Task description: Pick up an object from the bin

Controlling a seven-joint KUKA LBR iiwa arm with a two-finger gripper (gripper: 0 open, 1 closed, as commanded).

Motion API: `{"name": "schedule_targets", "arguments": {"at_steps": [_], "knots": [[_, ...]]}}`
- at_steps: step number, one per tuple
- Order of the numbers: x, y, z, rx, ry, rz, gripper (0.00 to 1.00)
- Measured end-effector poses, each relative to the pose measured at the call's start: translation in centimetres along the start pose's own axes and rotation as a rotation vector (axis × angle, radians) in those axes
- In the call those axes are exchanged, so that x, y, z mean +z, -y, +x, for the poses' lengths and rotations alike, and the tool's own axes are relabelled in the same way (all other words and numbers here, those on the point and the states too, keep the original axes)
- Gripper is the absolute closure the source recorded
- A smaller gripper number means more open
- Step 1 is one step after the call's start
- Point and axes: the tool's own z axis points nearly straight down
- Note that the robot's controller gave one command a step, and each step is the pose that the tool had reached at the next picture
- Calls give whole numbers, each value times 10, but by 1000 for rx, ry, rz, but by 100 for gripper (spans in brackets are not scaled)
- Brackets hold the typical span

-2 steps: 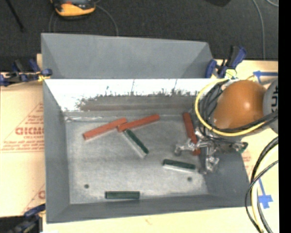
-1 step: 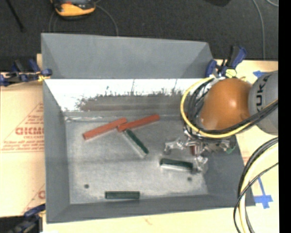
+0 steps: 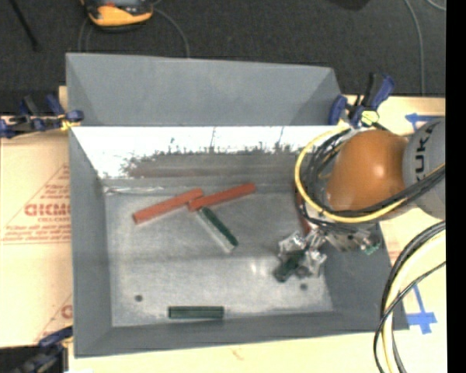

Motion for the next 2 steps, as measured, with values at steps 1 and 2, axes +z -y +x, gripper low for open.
{"name": "schedule_targets", "arguments": {"at_steps": [1, 2], "knots": [[0, 5, 6, 15, -1, 0, 100], [-151, 1, -24, 10, 4, 7, 100]]}}
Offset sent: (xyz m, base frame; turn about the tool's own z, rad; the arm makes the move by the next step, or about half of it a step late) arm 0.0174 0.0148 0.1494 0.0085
